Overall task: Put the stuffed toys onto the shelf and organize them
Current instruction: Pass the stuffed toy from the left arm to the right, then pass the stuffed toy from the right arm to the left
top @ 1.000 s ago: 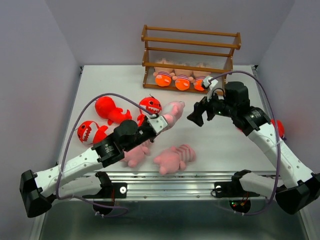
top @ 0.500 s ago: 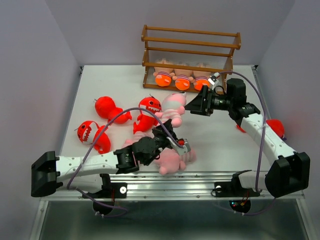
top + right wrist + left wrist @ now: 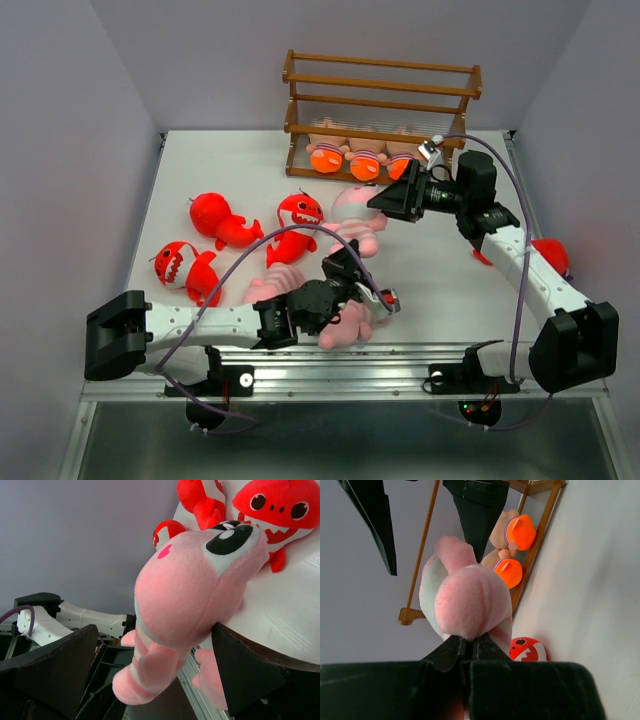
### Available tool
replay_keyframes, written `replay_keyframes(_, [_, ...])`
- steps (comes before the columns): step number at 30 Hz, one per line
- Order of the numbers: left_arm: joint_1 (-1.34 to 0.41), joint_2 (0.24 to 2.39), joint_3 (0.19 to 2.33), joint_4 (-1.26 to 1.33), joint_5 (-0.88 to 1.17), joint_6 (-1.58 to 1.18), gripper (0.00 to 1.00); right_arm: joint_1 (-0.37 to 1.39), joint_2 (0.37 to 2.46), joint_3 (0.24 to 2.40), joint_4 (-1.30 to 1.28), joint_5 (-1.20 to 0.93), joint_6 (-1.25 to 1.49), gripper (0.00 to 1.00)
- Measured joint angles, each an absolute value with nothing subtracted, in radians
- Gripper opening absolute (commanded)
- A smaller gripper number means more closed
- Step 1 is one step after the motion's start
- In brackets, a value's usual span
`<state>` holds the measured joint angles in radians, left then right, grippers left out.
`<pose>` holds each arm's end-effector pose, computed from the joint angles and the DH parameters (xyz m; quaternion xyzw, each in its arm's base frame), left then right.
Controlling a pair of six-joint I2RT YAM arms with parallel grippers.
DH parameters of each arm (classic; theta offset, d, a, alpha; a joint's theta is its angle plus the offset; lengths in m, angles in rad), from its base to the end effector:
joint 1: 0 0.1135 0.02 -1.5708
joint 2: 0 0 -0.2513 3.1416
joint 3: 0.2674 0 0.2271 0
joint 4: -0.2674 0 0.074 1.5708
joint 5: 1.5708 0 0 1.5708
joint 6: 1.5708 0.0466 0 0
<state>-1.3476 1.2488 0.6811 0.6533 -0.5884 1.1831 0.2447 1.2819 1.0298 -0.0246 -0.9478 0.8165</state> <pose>0.0849 -0.2573 0.2943 0.5530 0.3983 0.1375 0.7188 0.2555 0.1028 0.3302 -0.0637 0.7587 0.5855 0.2784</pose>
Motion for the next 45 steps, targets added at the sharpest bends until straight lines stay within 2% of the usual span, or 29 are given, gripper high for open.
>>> replay_keyframes(2, [-1.354, 1.249, 0.685, 0.663, -0.595, 1.186, 0.0, 0.245, 1.289, 1.03, -0.016, -0.948, 0.818, 0.99])
replay_keyframes(4, [-1.362, 1.249, 0.687, 0.669, -0.602, 1.187, 0.0, 0.245, 1.298, 1.03, -0.014, -0.947, 0.82, 0.93])
replay_keyframes(8, [-1.38, 1.258, 0.687, 0.679, -0.612, 1.182, 0.0, 0.245, 1.316, 1.018, 0.0, -0.948, 0.828, 0.75])
replay_keyframes(11, [-1.399, 1.282, 0.687, 0.696, -0.628, 1.177, 0.0, 0.245, 1.322, 0.994, 0.017, -0.949, 0.841, 0.55])
replay_keyframes(13, [-1.409, 1.295, 0.687, 0.705, -0.633, 1.177, 0.0, 0.244, 1.324, 0.979, 0.03, -0.951, 0.85, 0.45])
replay_keyframes(16, [-1.414, 1.313, 0.687, 0.722, -0.638, 1.174, 0.0, 0.243, 1.324, 0.963, 0.04, -0.952, 0.861, 0.2])
replay_keyframes(17, [-1.414, 1.317, 0.687, 0.724, -0.638, 1.173, 0.0, 0.243, 1.324, 0.96, 0.046, -0.954, 0.863, 0.07])
replay_keyframes(18, [-1.414, 1.322, 0.688, 0.728, -0.639, 1.171, 0.0, 0.243, 1.323, 0.957, 0.052, -0.955, 0.864, 0.01])
replay_keyframes(20, [-1.414, 1.332, 0.691, 0.736, -0.643, 1.154, 0.0, 0.243, 1.322, 0.949, 0.062, -0.956, 0.865, 0.01])
replay_keyframes(21, [-1.414, 1.339, 0.697, 0.737, -0.65, 1.138, 0.05, 0.242, 1.32, 0.948, 0.062, -0.955, 0.86, 0.01])
replay_keyframes(22, [-1.415, 1.347, 0.706, 0.739, -0.657, 1.113, 0.16, 0.241, 1.318, 0.947, 0.064, -0.955, 0.852, 0.01])
replay_keyframes(23, [-1.414, 1.353, 0.714, 0.741, -0.663, 1.068, 0.44, 0.233, 1.311, 0.944, 0.065, -0.957, 0.838, 0.01])
replay_keyframes(25, [-1.415, 1.354, 0.726, 0.746, -0.666, 0.967, 0.69, 0.215, 1.29, 0.936, 0.069, -0.972, 0.809, 0.01])
replay_keyframes(26, [-1.415, 1.353, 0.728, 0.756, -0.659, 0.87, 0.99, 0.2, 1.28, 0.934, 0.073, -0.987, 0.78, 0.01])
replay_keyframes(37, [-1.389, 1.155, 0.764, 0.66, -0.455, 0.07, 0.99, 0.019, 1.237, 0.914, 0.131, -1.143, 0.59, 0.01])
replay_keyframes(40, [-1.282, 1.076, 0.739, 0.667, -0.311, -0.183, 0.99, 0.003, 1.218, 0.914, 0.135, -1.17, 0.542, 0.01])
replay_keyframes(45, [-0.981, 1.016, 0.58, 0.794, -0.002, -0.55, 0.99, -0.006, 1.138, 0.908, 0.145, -1.216, 0.483, 0.01])
